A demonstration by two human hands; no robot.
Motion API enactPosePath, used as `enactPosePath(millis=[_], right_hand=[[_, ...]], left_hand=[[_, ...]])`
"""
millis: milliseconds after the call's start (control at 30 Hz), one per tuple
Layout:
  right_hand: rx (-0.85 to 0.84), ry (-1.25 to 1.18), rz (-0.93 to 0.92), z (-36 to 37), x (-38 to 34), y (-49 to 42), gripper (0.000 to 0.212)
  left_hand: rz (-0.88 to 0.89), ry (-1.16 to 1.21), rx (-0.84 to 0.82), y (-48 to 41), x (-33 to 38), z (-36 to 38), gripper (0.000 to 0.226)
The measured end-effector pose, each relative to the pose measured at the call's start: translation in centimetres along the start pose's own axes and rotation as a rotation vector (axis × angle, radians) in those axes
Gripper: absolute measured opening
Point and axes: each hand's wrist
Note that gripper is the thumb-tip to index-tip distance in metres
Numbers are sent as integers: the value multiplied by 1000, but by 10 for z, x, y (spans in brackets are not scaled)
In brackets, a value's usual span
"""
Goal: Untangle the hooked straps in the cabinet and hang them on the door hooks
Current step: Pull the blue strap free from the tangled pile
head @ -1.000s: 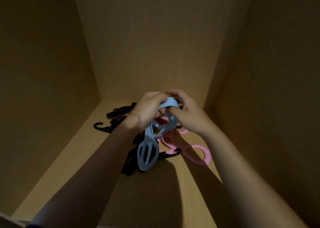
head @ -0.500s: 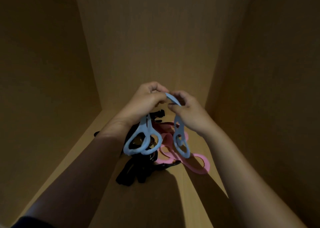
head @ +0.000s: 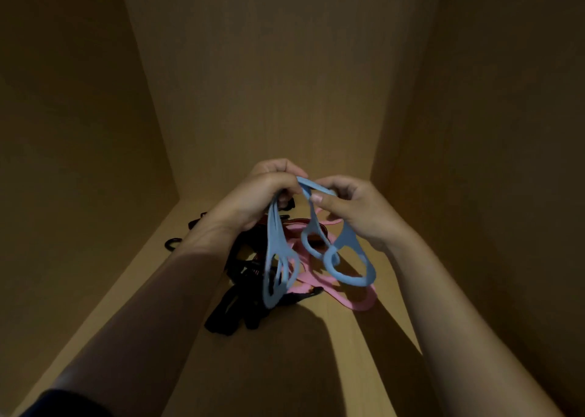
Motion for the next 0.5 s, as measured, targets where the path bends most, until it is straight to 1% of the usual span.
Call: enactPosePath(millis=[100,200,233,300,367,433,500], right_hand=[[-43,5,37,-5,3,1,12],[-93,87,62,-3,7,1,6],[-96,116,67,-2,8,1,8],[-106,208,78,1,9,2,20],[-125,357,87,1,7,2,32],[-133,444,115,-2,3,2,30],[-127,464,130,-5,0,1,27]], left_hand=[[-3,100,-14,-2,-3,3,18],[-2,183,-52,-2,-2,8,19],[-1,185,-61,-1,-1,10,20],[4,111,-39,-2,0,12,19],[26,-37,28,-2,-1,12,14],[69,-146,84,-3,-2,14,10],[93,-163,97,-3,-2,15,13]])
Point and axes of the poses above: each hand's wrist, its own y-axis away from the middle knuckle, its own z-axis out of the palm, x = y × z, and after that the axes turned 7 degrees about -y, right-handed
